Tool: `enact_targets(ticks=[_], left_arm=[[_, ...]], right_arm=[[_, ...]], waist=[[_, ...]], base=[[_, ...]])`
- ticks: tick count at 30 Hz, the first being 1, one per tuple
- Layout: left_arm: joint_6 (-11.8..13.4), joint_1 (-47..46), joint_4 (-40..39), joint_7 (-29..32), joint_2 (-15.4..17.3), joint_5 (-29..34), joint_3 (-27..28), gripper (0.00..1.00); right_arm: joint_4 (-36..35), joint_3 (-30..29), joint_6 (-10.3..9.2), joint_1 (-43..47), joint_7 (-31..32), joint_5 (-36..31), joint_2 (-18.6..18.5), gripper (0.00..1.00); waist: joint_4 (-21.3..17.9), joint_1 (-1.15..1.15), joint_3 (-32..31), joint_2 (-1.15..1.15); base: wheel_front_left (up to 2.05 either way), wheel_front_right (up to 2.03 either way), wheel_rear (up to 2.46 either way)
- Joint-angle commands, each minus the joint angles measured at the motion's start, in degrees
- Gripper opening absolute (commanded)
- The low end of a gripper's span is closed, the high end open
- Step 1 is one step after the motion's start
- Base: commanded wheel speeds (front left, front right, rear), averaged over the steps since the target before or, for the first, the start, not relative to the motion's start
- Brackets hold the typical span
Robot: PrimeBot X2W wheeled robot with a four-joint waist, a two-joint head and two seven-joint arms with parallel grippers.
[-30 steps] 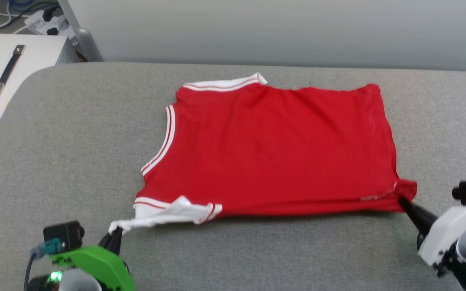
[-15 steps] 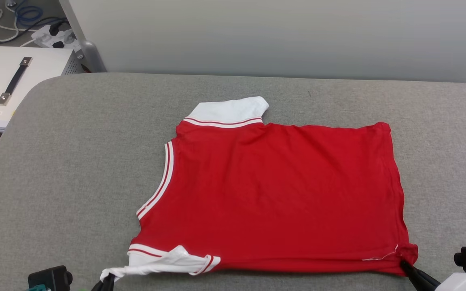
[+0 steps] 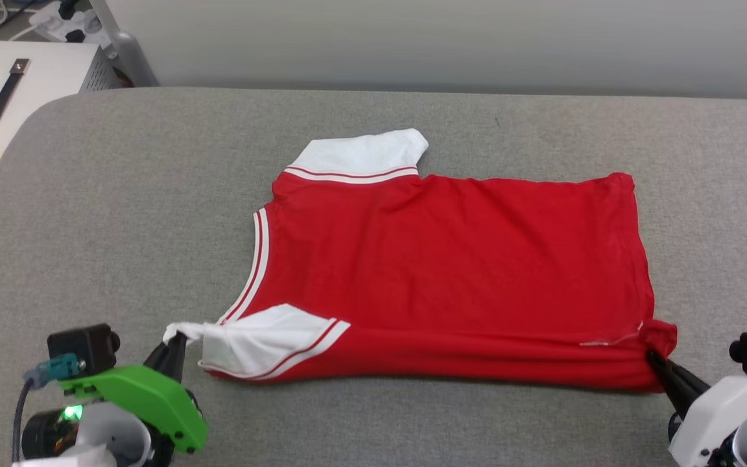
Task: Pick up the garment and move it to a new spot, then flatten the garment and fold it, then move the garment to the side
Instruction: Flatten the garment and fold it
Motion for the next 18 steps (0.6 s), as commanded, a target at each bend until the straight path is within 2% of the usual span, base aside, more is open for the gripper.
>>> enact_targets(ticks=[1,9,18], left_arm=[[-0.6,-2.8,1.5,0.0,-0.6,0.6,0.0,0.0],[-4.6,-14.3,10.1,0.6,-3.9,2.9,-2.8,0.0],[-8.1,-19.9,20.4,2.6,-6.9,1.9,-4.7,0.0]], right_arm=[[-0.6,-0.6,-0.1,-1.8,0.6,-1.1,0.4,0.0],[0.3,-0.5,-0.1,-8.1,2.5,-3.0,0.7,0.0],[4.7,2.0,-0.1,-12.0,2.0,-2.4,0.2,0.0]], waist=[[-0.1,0.0,1.8,0.0],[-0.5,0.0,6.1,0.0],[-1.1,0.0,9.0,0.0]], base=[[0.0,0.0,0.0],[0.0,0.0,0.0],[0.0,0.0,0.0]])
